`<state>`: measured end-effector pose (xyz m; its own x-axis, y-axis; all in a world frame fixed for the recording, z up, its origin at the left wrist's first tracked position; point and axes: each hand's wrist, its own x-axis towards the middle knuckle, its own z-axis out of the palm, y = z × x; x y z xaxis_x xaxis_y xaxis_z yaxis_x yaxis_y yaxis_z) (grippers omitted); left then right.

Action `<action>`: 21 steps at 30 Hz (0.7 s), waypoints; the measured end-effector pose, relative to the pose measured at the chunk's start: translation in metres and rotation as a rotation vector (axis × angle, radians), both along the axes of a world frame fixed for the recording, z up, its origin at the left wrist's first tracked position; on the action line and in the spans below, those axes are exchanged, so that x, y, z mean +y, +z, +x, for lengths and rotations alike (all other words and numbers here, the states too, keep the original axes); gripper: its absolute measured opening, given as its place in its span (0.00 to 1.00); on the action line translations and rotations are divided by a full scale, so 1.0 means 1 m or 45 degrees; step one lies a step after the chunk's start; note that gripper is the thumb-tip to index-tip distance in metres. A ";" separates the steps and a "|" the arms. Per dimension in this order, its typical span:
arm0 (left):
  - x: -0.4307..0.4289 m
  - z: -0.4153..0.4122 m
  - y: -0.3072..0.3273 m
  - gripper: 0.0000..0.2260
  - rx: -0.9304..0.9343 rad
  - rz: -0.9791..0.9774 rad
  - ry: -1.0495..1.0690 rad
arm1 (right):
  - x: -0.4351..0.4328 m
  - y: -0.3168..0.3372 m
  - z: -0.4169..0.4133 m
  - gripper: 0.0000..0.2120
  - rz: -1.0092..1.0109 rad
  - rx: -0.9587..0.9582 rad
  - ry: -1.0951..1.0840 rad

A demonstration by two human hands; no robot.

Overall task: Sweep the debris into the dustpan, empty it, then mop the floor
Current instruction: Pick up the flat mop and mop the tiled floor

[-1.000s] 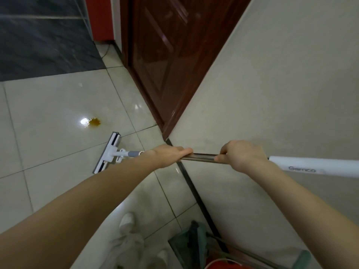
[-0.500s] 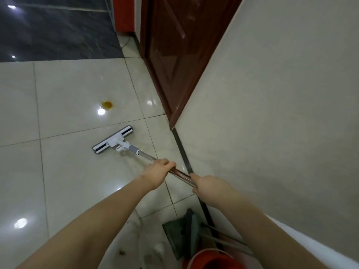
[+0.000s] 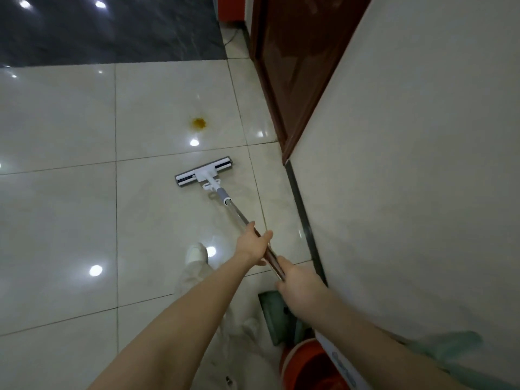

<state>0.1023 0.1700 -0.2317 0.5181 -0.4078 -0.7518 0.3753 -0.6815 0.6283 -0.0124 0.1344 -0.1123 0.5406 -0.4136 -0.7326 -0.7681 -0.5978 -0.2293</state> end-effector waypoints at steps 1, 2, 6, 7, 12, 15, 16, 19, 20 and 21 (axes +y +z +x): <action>-0.002 0.002 0.002 0.29 0.051 0.005 0.075 | 0.004 -0.002 0.003 0.19 -0.005 0.004 0.006; -0.003 0.005 0.004 0.30 0.076 0.012 0.121 | 0.006 -0.005 0.006 0.20 -0.024 0.005 0.014; -0.014 0.020 0.003 0.19 0.047 0.038 0.166 | -0.001 -0.009 0.020 0.22 -0.085 0.019 0.017; -0.017 0.024 0.002 0.15 0.029 0.052 0.169 | -0.003 -0.009 0.023 0.23 -0.079 0.031 0.018; -0.029 0.038 -0.002 0.12 -0.050 0.084 0.153 | -0.011 -0.013 0.033 0.25 0.002 -0.052 -0.102; -0.032 0.050 -0.006 0.12 -0.065 0.108 0.123 | -0.011 -0.015 0.043 0.26 0.064 -0.060 -0.176; -0.032 0.056 -0.007 0.13 -0.067 0.127 0.119 | -0.010 -0.016 0.050 0.27 0.085 -0.065 -0.197; -0.032 0.091 -0.012 0.13 -0.100 0.177 0.105 | -0.007 -0.023 0.086 0.26 0.124 -0.087 -0.250; -0.033 0.107 -0.015 0.12 -0.123 0.182 0.095 | -0.007 -0.026 0.101 0.26 0.125 -0.102 -0.248; -0.036 0.125 -0.017 0.11 -0.151 0.185 0.077 | -0.009 -0.028 0.117 0.26 0.129 -0.117 -0.247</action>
